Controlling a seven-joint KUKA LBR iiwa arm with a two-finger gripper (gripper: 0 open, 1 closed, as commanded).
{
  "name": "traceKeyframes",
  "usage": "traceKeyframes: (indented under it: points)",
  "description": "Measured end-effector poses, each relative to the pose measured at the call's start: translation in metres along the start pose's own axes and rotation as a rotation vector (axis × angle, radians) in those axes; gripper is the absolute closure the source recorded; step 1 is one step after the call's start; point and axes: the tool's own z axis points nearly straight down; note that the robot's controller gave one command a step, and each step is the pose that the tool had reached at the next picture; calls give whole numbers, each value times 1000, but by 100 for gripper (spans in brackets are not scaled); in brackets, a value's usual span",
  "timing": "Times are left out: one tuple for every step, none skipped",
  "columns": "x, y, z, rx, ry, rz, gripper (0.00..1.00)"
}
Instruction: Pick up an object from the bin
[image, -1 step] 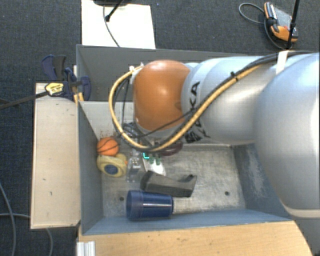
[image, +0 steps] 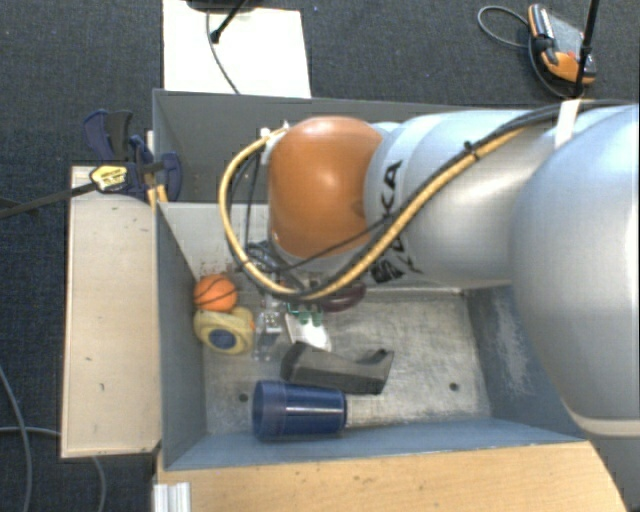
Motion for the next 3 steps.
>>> traceKeyframes:
  points:
    - [-7, 2, 89, -6, -24, 62, 100]
    - [-7, 2, 89, -7, -24, 62, 100]
    - [-3, -9, -100, 1, 2, -122, 100]
